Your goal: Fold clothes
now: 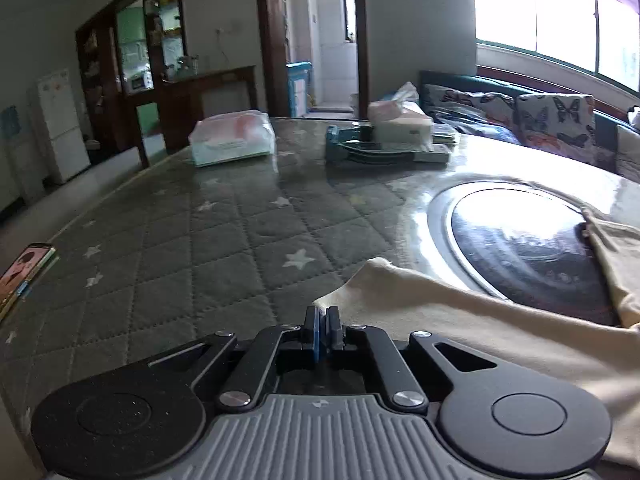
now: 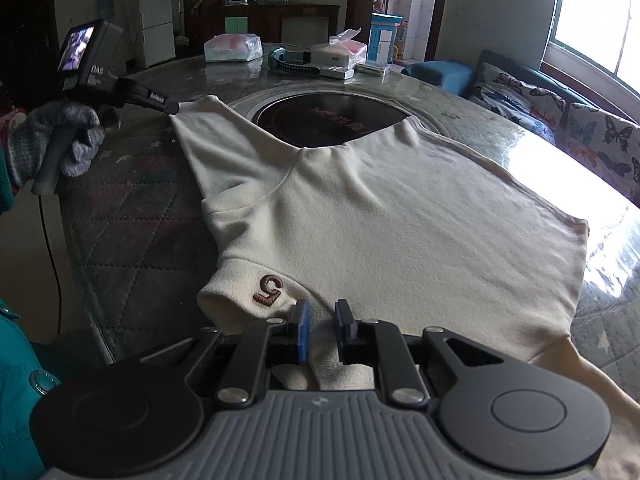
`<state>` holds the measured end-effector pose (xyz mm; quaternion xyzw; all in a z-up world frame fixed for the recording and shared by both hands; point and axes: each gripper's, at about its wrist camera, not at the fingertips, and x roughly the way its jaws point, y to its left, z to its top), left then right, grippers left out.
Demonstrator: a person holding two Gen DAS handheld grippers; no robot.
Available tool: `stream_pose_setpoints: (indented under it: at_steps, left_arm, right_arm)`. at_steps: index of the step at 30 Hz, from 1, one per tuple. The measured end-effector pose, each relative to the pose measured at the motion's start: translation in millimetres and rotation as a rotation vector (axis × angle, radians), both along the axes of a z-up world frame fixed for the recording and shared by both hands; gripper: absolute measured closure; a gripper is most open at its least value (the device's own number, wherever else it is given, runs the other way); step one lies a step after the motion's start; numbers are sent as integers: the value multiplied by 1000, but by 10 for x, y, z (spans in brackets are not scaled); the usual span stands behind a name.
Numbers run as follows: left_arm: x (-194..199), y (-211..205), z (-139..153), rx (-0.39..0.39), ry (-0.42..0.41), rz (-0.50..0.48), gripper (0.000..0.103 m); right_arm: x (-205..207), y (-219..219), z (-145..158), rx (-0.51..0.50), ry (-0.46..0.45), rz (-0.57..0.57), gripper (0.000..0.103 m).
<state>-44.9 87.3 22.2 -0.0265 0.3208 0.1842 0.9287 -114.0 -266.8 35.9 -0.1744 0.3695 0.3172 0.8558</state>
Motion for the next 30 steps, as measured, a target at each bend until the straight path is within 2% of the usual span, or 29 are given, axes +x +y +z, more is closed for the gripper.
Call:
stream_pose_setpoints:
  at_steps: [5, 8, 12, 17, 21, 26, 30]
  left_arm:
    - [-26, -42, 86, -21, -5, 1, 95]
    - [-82, -149, 226, -24, -55, -32, 95]
    - [-114, -489, 418, -74, -118, -215, 96]
    - [-45, -1088, 430, -151, -98, -484, 96]
    - [58, -1507, 375, -170, -79, -609, 96]
    - [244, -1736, 212, -196, -21, -657, 96]
    - [306, -1658, 49, -177, 35, -611, 96]
  right_arm:
    - [27, -2, 27, 20, 5, -22, 84]
    - [40, -17, 67, 23, -4, -22, 77]
    - [95, -85, 147, 69, -9, -45, 74]
    - [264, -258, 152, 82, -26, -139, 74]
    - [424, -425, 122, 85, -33, -228, 74]
    - [624, -635, 80, 90, -40, -340, 74]
    - [723, -779, -39, 74, -8, -404, 74]
